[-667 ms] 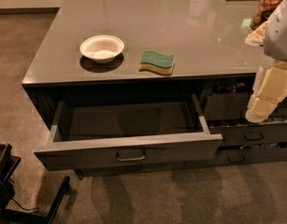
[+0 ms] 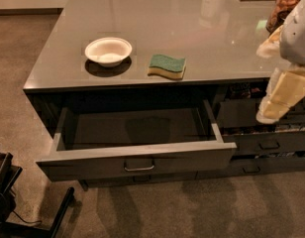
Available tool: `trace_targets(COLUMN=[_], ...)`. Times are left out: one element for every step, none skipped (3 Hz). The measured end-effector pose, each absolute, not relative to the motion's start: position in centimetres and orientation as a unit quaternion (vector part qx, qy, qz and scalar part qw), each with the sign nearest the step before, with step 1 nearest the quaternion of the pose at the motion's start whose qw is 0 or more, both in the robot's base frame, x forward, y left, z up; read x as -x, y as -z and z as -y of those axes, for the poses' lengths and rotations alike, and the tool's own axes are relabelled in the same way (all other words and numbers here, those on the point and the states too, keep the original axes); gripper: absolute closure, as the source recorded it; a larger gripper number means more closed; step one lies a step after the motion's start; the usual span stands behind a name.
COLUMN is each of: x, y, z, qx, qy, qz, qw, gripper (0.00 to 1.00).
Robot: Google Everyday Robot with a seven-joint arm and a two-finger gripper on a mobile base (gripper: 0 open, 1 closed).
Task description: Close top drawer
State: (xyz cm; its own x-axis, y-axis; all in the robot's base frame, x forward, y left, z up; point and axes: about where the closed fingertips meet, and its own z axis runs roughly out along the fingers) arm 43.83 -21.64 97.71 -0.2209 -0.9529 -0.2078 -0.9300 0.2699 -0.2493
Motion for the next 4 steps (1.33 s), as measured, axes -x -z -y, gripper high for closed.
trace_targets(x=[-43.8, -43.7, -43.9, -44.6], y=[-95.8, -91.6, -86.3, -80.5], z=[21.4, 20.7, 20.0, 18.4], qx=[0.595, 0.583, 0.568, 0.567], qy=[0.029, 0.020, 0.010, 0.000], qz=[-0.784, -0.788, -0.794, -0.793], qw=[0.174, 0.196, 0.216, 0.223], gripper=[0.42, 0.65, 0.89, 1.00])
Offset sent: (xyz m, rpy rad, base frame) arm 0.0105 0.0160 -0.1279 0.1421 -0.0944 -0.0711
